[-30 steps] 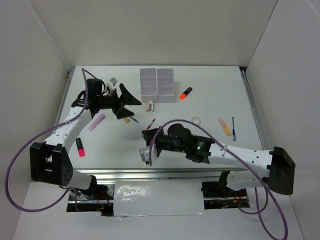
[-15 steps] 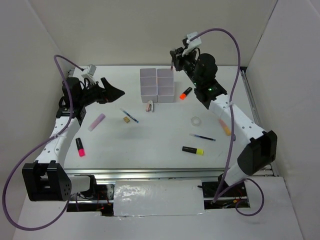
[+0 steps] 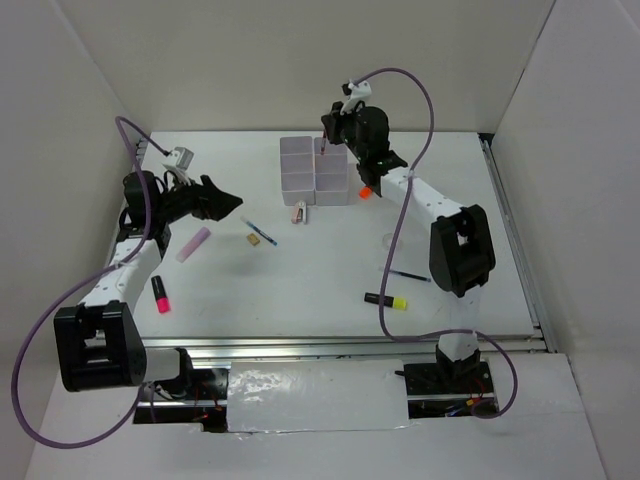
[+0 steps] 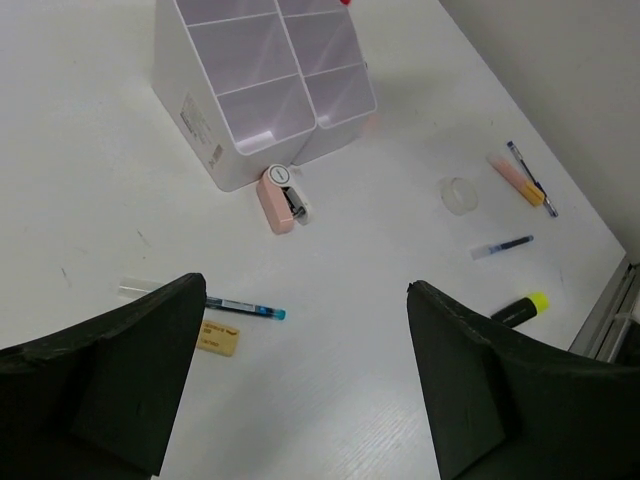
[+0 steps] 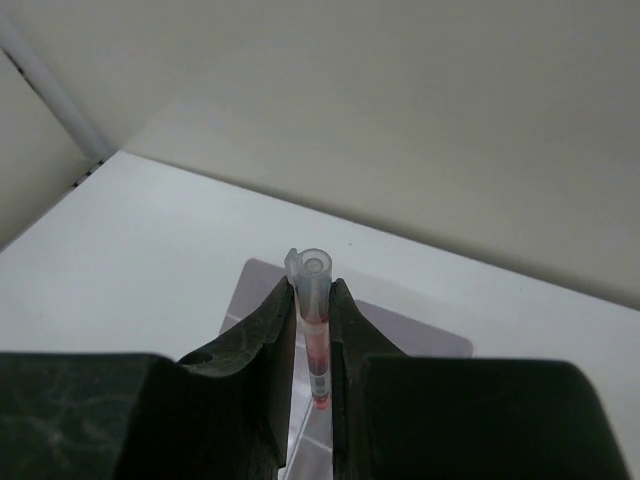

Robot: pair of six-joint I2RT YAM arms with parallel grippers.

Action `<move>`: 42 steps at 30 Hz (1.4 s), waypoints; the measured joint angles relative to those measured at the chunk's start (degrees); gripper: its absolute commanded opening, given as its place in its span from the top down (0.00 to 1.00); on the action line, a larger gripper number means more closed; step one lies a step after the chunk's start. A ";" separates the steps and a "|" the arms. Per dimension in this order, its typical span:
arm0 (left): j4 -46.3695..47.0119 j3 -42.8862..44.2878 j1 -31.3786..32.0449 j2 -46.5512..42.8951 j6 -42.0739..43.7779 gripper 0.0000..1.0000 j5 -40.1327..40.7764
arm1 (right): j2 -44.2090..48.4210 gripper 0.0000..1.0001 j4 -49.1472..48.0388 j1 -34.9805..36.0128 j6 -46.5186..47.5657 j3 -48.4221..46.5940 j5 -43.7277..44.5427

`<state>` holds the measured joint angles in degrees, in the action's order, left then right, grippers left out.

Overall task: Sort the stationery into containers
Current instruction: Place the stationery into the container

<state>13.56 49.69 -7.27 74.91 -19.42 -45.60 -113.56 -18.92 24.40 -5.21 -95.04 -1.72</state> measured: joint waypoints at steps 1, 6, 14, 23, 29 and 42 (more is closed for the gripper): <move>0.50 -0.22 0.00 0.48 0.81 0.07 -0.74 | -0.52 1.00 -1.27 -0.09 0.20 -0.24 0.15; 1.40 -0.24 0.00 3.37 4.72 0.08 -3.65 | -3.43 1.00 -6.45 -0.57 1.57 -1.86 1.97; -5.22 4.57 -0.15 9.64 16.90 0.12 -9.97 | -8.09 1.00 -10.51 -1.22 2.34 -3.10 4.00; -27.28 19.08 -1.31 19.39 41.53 0.20 -14.88 | -10.88 0.85 -11.26 -2.27 3.23 -3.10 4.42; -34.82 17.79 1.38 19.15 58.53 0.23 -10.56 | -11.87 0.74 -11.96 -2.43 3.72 -3.21 4.37; -21.62 15.87 14.84 21.84 34.84 0.43 16.72 | -12.37 0.37 -11.52 -2.67 4.42 -2.82 4.33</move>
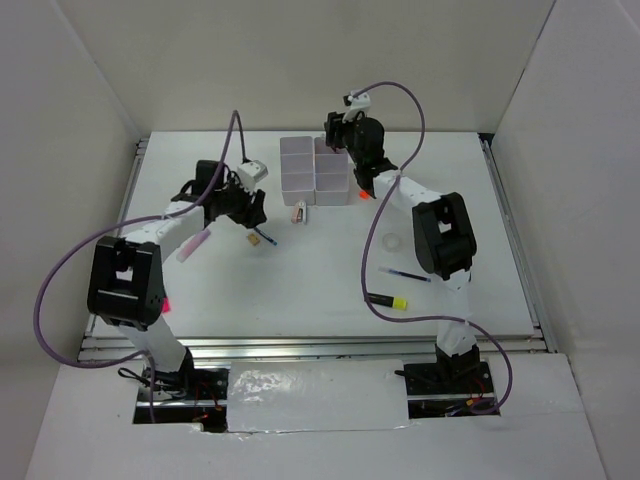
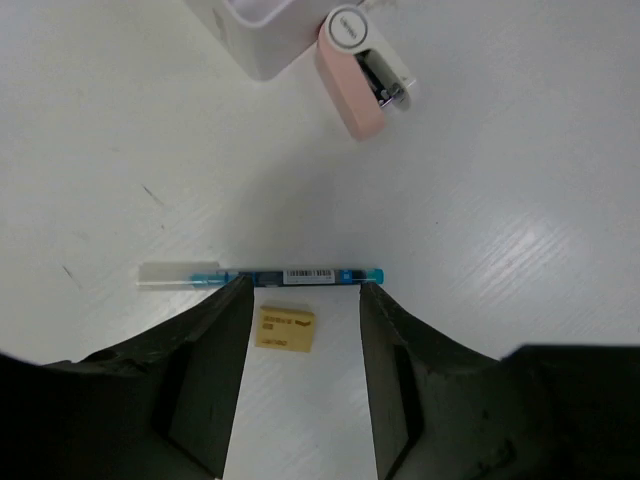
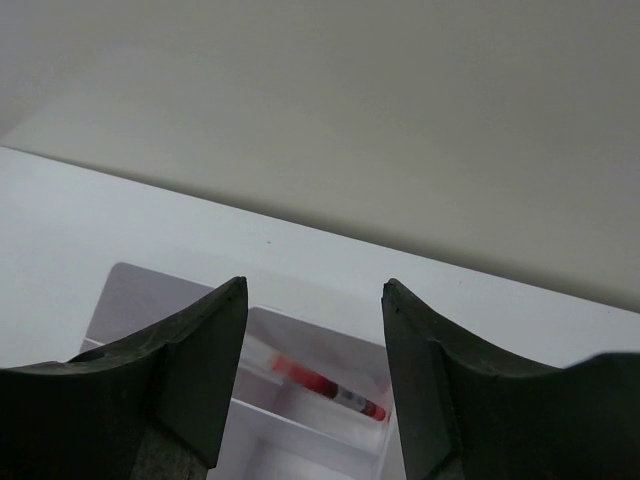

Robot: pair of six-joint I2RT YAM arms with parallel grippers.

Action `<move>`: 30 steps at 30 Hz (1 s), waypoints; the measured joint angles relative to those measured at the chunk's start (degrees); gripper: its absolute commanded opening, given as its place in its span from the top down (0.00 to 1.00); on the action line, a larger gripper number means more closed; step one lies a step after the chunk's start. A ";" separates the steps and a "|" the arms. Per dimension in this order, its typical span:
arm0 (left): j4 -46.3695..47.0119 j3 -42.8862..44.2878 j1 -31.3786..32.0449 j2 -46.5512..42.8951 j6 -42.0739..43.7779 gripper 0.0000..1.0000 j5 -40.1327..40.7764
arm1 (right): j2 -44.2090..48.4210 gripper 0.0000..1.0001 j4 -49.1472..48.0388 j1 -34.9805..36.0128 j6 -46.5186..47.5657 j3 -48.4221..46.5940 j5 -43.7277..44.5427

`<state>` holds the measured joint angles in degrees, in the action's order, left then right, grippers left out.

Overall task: Sort the stationery into containers
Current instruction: Place the stationery into the container, then grab a piece of stationery with the left arm

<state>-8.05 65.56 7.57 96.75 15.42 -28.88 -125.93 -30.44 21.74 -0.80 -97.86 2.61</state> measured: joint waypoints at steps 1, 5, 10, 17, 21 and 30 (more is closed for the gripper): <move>-0.26 0.55 1.53 0.74 -3.89 0.45 4.04 | 0.22 0.36 0.15 -0.09 0.00 0.26 0.02; -7.34 12.55 5.57 9.64 -19.37 0.45 18.49 | 2.01 0.36 0.90 -0.52 -0.17 1.81 -0.35; -14.51 22.34 4.00 19.78 -35.08 0.51 25.77 | 5.40 0.36 2.54 -1.11 -0.81 3.30 -1.11; -21.59 24.94 2.38 24.02 -48.48 0.51 30.88 | 14.60 0.37 6.05 -2.67 -0.57 8.41 -5.07; -23.02 24.96 2.49 24.02 -52.02 0.46 32.15 | 18.67 0.38 7.50 -4.28 -0.35 10.43 -7.10; -19.02 19.52 2.34 18.10 -51.80 0.40 30.86 | 20.26 0.39 11.15 -6.64 1.14 12.28 -10.80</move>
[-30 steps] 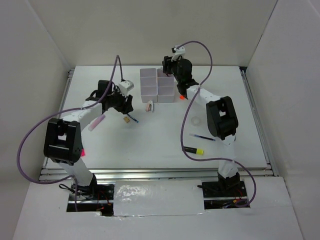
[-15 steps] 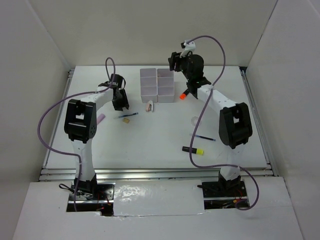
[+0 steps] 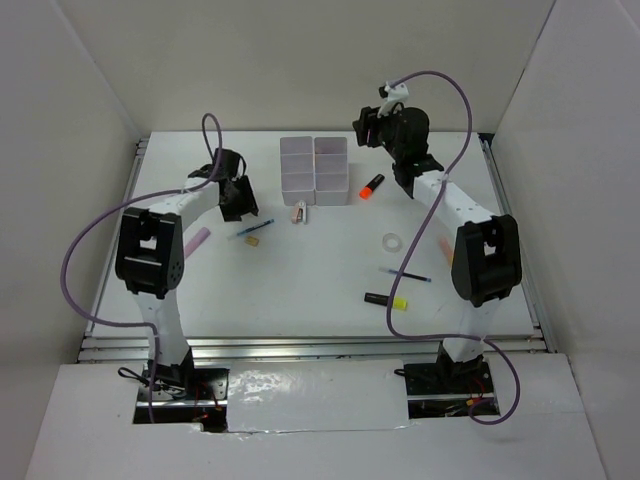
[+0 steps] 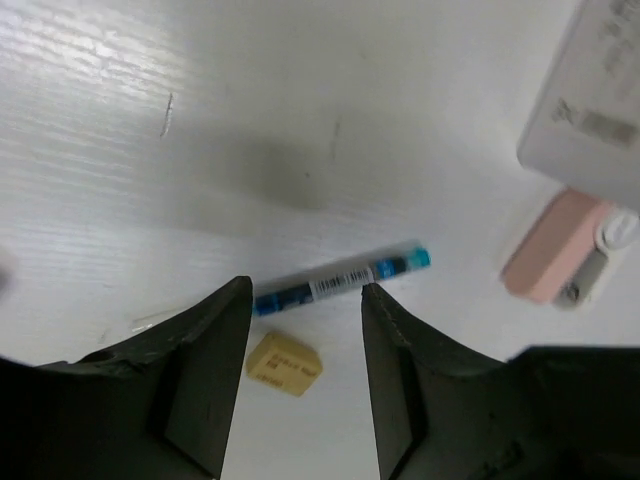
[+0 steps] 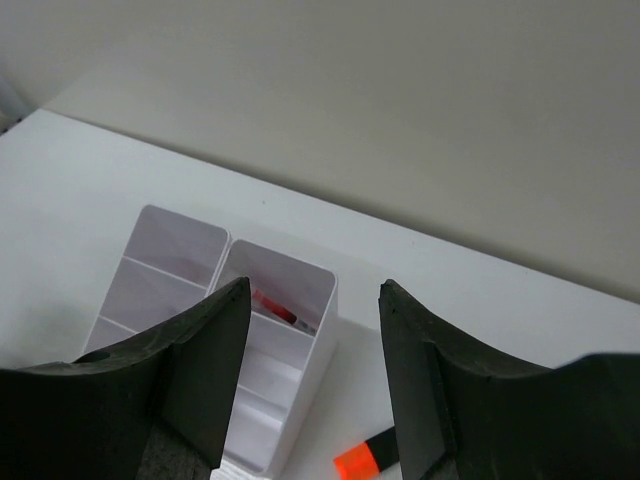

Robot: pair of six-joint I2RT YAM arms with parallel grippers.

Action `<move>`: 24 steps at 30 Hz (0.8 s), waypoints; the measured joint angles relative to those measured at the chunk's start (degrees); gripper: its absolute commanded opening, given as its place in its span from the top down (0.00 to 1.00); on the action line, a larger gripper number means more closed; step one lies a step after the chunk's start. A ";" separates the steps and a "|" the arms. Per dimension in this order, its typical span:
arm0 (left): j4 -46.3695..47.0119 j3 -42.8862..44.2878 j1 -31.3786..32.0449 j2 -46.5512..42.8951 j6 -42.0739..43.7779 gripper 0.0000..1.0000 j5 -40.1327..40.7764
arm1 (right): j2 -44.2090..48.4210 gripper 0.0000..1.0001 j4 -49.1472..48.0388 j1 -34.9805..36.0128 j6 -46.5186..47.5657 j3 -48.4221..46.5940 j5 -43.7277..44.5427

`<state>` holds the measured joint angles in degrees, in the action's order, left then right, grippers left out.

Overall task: Sort the stationery into containers
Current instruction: Grab a piece of stationery with the left arm

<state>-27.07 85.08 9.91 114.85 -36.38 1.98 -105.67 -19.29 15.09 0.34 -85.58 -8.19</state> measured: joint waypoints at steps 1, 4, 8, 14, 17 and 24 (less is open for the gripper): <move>0.83 -1.20 -0.04 -1.64 1.79 0.39 -0.74 | 0.00 0.39 0.55 -0.09 0.17 0.15 -0.28; 3.74 -4.02 -0.83 -6.84 11.45 0.38 -6.49 | 0.35 0.39 2.69 -0.50 0.66 0.55 -1.90; 4.59 -3.19 -1.38 -9.51 27.04 0.39 -15.45 | 1.62 0.39 5.14 -0.79 1.25 0.85 -4.63; 2.49 -0.15 -0.76 -5.62 41.13 0.42 -20.15 | 3.67 0.39 7.02 -1.73 1.68 0.90 -7.19; 2.16 -0.13 0.28 -3.28 44.41 0.42 -20.68 | 4.74 0.39 7.78 -2.54 1.73 1.68 -7.78; 1.38 0.26 3.58 0.61 49.70 0.44 -21.14 | 6.60 0.39 9.55 -5.03 2.14 2.91 -9.60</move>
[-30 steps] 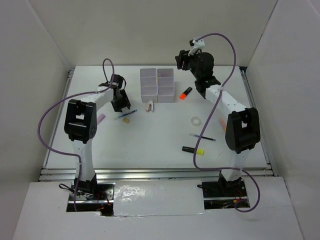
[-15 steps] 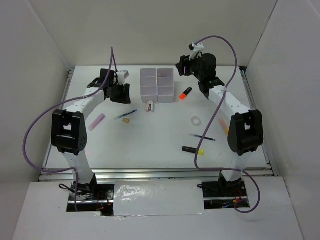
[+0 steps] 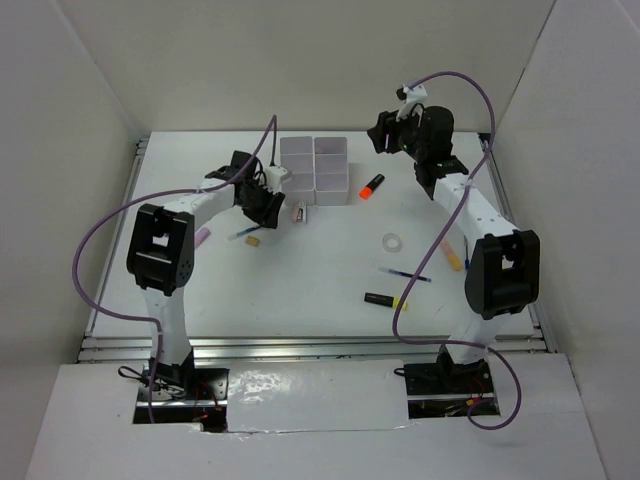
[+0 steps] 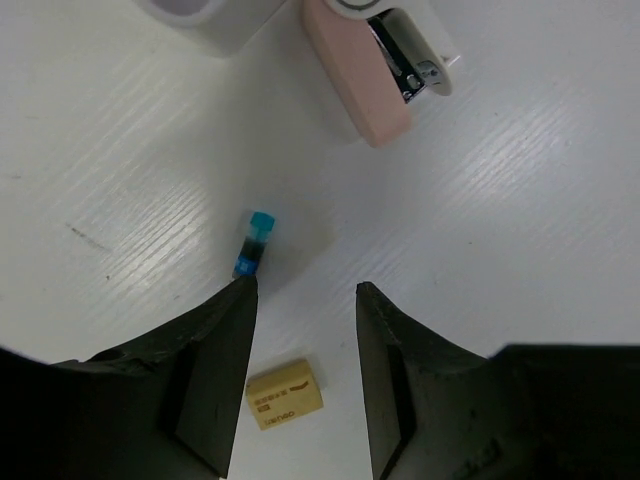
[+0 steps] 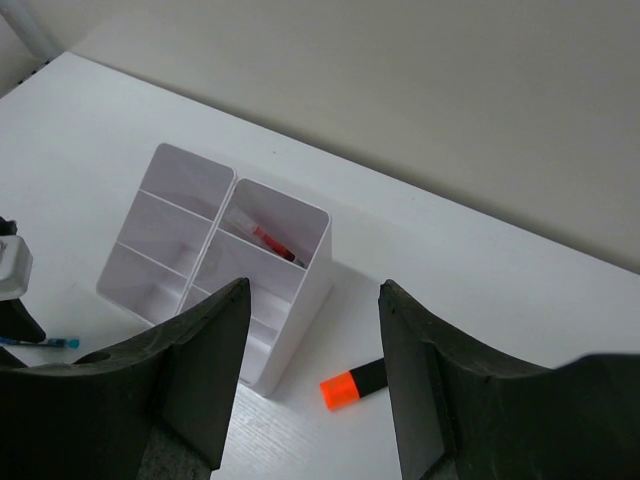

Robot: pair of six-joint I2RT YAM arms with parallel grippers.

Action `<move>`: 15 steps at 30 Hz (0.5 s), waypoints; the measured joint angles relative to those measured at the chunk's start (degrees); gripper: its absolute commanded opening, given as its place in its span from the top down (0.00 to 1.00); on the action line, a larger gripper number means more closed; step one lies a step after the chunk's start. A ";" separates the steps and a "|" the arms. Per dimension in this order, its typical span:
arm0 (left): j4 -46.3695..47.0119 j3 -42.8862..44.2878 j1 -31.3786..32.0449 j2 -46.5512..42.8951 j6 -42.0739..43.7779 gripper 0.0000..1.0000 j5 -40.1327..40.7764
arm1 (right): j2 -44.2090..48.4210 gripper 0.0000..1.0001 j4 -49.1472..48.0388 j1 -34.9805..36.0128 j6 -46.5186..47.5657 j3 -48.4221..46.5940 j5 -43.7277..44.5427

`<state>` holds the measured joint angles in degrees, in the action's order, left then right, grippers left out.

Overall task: Sort the stationery into containers
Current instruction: Grab a piece of stationery with the left arm

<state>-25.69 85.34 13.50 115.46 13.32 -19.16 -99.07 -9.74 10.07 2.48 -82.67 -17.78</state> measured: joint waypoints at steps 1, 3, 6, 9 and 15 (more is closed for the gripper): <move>-0.13 0.17 0.37 0.26 0.28 0.44 0.02 | 0.26 0.39 0.02 -0.28 0.00 0.26 -0.20; -0.11 0.63 0.85 0.90 0.61 0.45 0.35 | 0.61 0.39 0.22 -0.59 0.02 0.81 -0.61; 0.22 1.44 0.83 2.47 1.53 0.45 1.07 | 0.79 0.39 0.44 -0.98 0.02 1.40 -1.20; 0.26 1.46 0.61 3.65 1.79 0.45 1.60 | 0.87 0.39 1.18 -1.09 0.20 1.75 -1.79; 0.79 1.46 0.35 3.72 2.93 0.48 2.16 | 1.31 0.39 1.86 -1.27 0.42 2.34 -2.99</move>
<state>-24.91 86.80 13.85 119.17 16.25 -16.99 -97.76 -7.88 8.80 2.90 -80.34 -20.78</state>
